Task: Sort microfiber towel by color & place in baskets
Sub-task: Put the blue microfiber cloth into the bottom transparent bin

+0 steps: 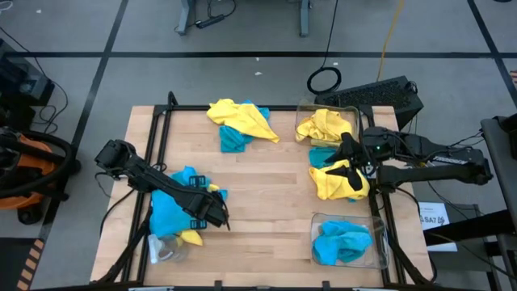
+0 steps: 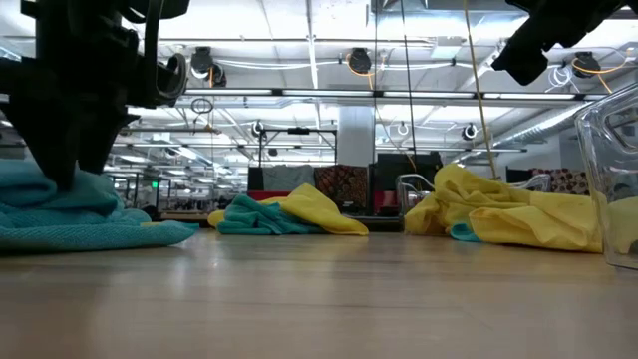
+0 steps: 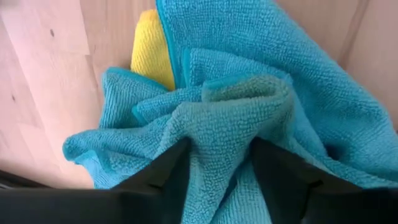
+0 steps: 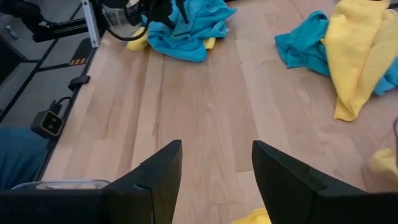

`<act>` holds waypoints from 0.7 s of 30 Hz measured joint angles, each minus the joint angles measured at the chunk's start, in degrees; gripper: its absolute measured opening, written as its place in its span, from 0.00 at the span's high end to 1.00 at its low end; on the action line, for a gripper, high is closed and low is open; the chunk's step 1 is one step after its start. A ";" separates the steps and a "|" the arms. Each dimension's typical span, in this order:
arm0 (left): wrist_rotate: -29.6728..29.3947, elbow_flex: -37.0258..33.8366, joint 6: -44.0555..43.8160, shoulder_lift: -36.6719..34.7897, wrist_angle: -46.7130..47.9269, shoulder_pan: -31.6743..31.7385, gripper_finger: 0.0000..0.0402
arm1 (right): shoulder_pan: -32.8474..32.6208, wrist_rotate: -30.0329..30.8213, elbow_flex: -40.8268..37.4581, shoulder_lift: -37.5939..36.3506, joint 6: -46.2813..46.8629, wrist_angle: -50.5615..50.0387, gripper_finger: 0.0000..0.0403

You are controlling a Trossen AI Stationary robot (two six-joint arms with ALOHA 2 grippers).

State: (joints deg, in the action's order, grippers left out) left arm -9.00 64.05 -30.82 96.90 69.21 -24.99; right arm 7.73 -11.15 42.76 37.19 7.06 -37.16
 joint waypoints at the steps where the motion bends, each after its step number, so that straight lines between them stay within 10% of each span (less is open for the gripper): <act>1: -0.02 0.00 0.20 0.00 -0.02 0.00 0.62 | -0.23 0.83 0.00 0.02 0.14 -0.01 0.54; 11: -0.13 0.00 2.72 0.00 -1.86 0.00 0.96 | -1.16 2.40 0.00 0.02 0.58 0.00 0.54; 21: -0.19 0.00 2.74 -0.23 -1.27 0.00 0.99 | -1.16 2.40 0.00 0.02 1.15 -0.11 0.54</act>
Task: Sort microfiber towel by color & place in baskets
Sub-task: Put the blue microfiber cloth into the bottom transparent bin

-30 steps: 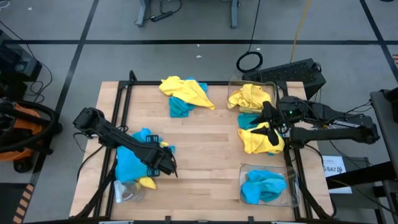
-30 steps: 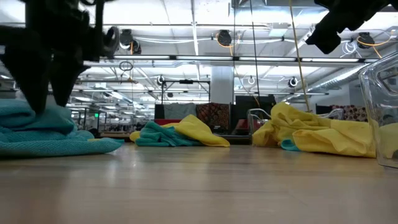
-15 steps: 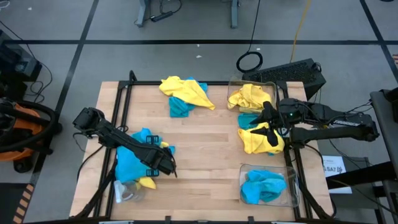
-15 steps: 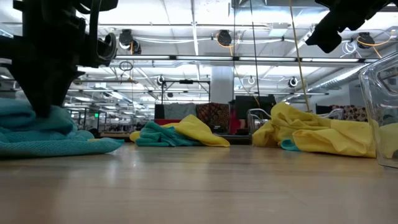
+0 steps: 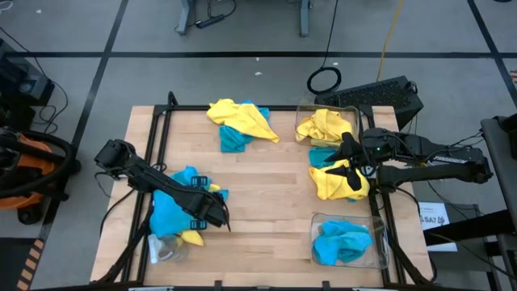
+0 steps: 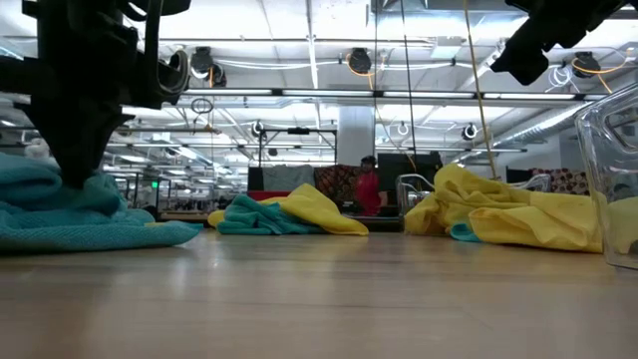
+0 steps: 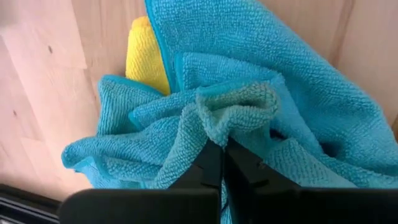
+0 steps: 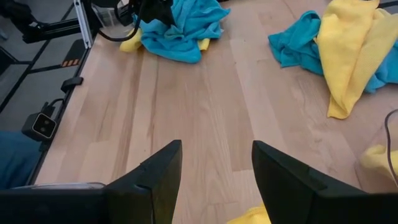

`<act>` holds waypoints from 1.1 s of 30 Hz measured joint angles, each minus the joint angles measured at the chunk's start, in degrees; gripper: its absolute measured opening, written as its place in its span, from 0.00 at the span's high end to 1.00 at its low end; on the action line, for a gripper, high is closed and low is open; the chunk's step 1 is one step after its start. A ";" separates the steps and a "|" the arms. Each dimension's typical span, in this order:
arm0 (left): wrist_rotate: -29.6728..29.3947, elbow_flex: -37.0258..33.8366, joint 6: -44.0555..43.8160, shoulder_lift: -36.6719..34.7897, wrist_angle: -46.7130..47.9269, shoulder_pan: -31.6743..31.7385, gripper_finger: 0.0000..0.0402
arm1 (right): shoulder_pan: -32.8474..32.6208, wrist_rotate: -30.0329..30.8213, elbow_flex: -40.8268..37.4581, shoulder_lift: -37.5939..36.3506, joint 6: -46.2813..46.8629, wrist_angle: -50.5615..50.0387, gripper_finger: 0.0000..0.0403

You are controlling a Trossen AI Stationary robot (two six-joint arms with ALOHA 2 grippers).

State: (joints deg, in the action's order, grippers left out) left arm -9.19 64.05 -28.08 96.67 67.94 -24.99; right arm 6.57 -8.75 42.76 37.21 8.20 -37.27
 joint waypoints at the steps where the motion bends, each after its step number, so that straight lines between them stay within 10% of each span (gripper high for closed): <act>1: 0.00 0.02 0.00 -0.24 0.00 0.00 0.99 | 0.00 0.00 0.00 0.00 -0.02 -0.19 0.54; 33: -25.49 18.30 1.96 -18.36 6.58 -0.26 0.99 | 0.00 -0.02 -0.02 0.09 0.38 -0.82 0.54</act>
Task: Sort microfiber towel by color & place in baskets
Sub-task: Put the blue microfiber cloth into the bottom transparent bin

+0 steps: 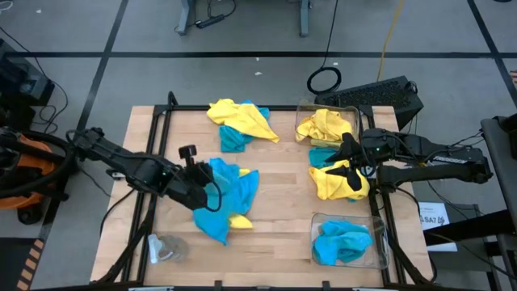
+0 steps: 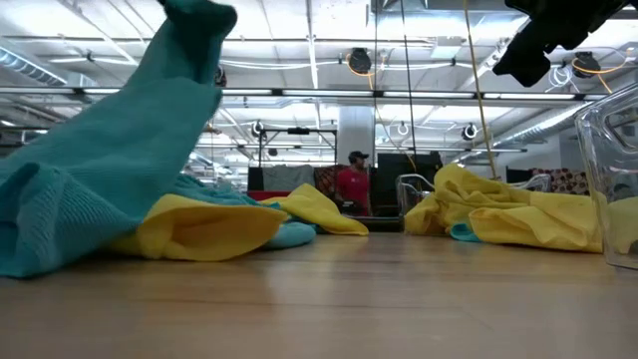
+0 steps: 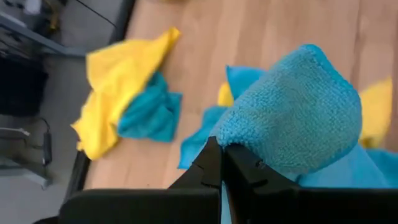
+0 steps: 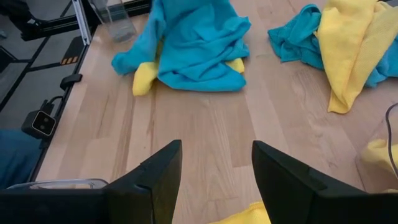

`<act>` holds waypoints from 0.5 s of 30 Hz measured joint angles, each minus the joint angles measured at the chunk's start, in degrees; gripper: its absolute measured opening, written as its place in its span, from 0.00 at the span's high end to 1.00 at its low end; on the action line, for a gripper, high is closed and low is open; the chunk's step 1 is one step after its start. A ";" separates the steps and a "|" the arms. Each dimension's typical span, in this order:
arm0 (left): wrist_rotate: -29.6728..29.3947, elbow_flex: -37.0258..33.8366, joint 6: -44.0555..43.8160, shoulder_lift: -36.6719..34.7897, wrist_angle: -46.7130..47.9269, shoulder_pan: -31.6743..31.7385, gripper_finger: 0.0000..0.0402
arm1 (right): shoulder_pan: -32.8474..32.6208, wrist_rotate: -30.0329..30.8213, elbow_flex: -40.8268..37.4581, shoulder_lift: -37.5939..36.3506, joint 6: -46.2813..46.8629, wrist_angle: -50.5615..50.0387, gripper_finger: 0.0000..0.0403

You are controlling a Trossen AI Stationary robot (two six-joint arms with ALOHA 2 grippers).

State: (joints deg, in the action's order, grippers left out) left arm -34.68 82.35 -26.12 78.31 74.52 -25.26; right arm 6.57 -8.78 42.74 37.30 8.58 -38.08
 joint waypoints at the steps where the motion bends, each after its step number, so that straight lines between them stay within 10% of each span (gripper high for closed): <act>1: -0.95 0.45 0.17 -0.23 -0.02 0.00 0.99 | 0.00 -0.05 0.00 0.08 0.00 0.20 0.54; 15: -17.88 7.73 10.01 -0.91 -6.45 0.00 0.99 | -6.57 -1.84 -4.41 7.47 -1.09 18.58 0.53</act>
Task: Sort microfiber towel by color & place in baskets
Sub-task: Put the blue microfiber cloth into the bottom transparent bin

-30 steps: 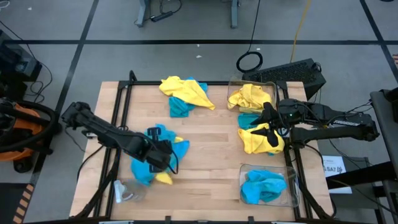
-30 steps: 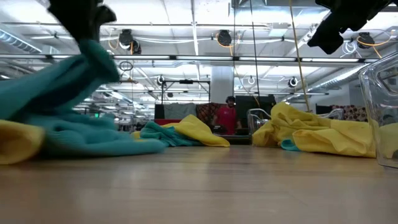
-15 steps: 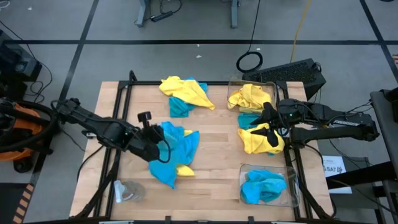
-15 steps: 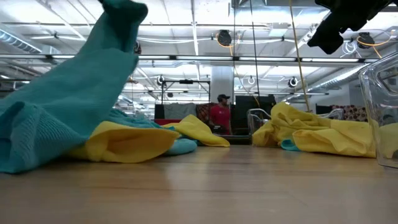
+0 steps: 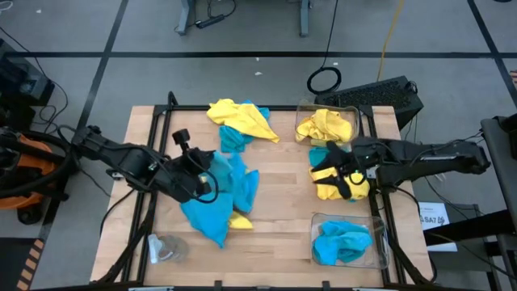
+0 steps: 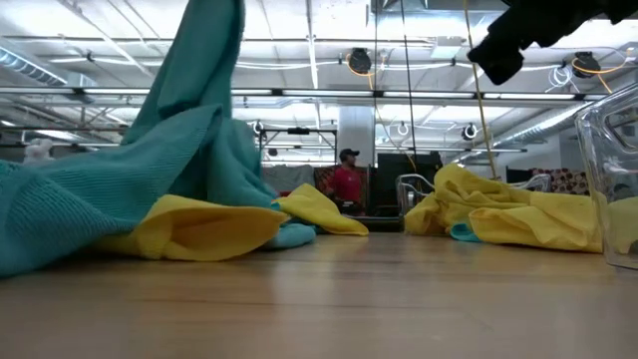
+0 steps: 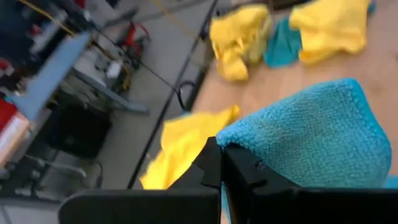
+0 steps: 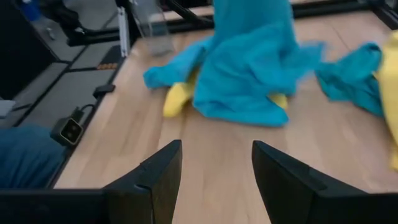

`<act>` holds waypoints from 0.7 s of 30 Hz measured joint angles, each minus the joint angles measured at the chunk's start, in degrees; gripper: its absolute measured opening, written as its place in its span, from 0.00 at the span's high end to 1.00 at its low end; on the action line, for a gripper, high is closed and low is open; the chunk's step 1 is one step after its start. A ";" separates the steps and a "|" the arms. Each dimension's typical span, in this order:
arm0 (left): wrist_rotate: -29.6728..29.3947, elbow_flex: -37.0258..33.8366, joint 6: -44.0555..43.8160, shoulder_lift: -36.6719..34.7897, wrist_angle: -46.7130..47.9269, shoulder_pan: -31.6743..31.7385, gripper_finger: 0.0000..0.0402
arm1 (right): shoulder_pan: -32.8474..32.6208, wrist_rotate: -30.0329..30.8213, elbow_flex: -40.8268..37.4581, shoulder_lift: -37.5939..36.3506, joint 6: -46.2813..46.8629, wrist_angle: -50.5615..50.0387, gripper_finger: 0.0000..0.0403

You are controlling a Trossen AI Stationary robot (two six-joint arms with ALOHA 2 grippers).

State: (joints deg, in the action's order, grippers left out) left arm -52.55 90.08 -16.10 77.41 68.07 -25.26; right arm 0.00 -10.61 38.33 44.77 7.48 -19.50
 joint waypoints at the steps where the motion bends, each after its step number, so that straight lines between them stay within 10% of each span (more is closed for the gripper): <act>1: -0.50 0.40 1.91 0.00 -1.79 0.00 0.99 | -0.54 0.02 -0.79 0.85 -0.07 2.70 0.53; 21: -4.11 3.79 33.07 0.00 -32.94 0.13 0.99 | -6.54 6.58 -5.60 30.34 -9.78 60.31 0.18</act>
State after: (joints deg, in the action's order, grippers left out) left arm -56.67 93.86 16.97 77.41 35.13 -25.12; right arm -6.55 -4.03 32.73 75.11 -2.29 40.81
